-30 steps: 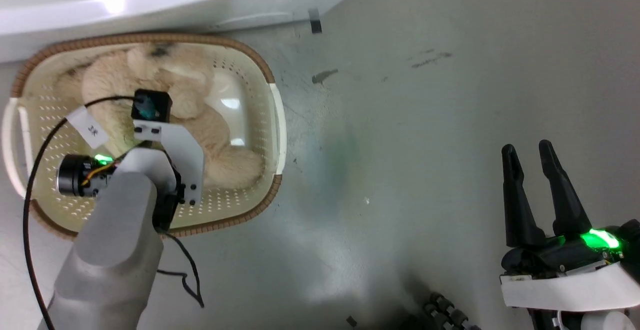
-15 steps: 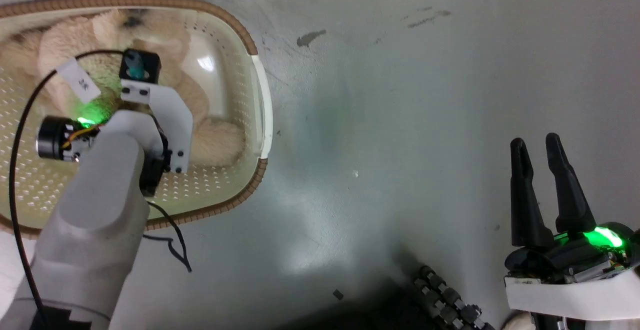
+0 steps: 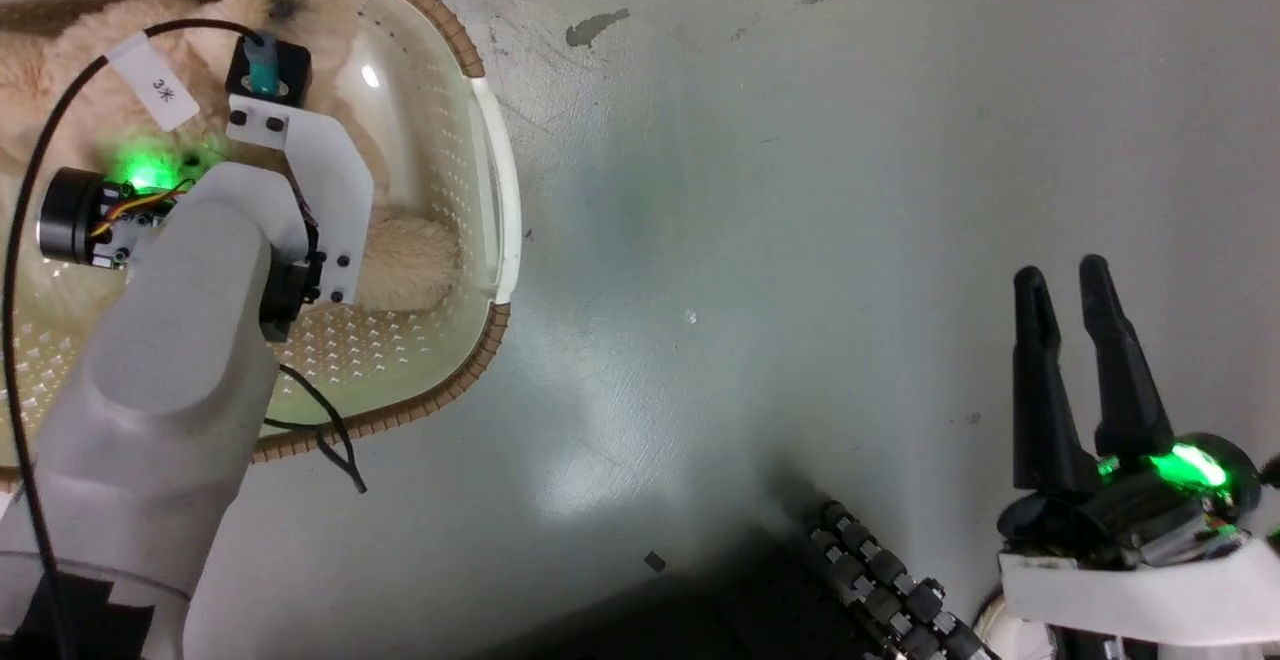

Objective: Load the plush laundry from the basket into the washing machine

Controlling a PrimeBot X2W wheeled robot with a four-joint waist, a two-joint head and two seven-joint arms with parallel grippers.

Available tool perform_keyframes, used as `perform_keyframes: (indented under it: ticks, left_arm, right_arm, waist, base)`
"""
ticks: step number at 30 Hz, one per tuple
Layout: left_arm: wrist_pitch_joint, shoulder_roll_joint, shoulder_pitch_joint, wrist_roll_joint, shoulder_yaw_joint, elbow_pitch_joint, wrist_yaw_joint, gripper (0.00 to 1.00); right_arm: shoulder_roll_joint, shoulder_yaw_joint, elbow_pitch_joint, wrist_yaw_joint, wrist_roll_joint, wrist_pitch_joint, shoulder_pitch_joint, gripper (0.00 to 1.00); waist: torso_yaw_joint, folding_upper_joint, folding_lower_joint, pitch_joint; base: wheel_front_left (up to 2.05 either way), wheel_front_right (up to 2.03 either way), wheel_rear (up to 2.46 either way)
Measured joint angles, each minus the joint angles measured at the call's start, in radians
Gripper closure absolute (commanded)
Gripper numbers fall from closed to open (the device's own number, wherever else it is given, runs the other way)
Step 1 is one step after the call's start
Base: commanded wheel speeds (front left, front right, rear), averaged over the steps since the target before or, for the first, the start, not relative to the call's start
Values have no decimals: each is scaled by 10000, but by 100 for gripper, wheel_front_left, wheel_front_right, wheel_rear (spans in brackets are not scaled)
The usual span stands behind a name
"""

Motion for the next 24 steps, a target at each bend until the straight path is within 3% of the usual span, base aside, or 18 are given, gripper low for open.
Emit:
perform_keyframes:
  ticks: [5, 9, 24]
  left_arm:
    - [-499, 291, 384, -65, -31, -525, -128, 100]
    - [-1053, 199, 792, -159, -169, -692, -259, 100]
    - [-3839, -1484, 1799, -1087, -516, 236, -1149, 100]
  right_arm:
    - [0, 203, 245, 0, 100, -42, -607, 0]
    - [-2, 56, 560, 0, 59, -42, -907, 0]
    - [0, -633, 1866, 0, -1034, -44, -1244, 0]
  waist:
    - [-128, 0, 1, -114]
    - [-49, 0, 2, -446]
    - [1463, 0, 1, -2980]
  base:
    - [0, 0, 0]
    - [0, 0, 0]
    - [0, 0, 0]
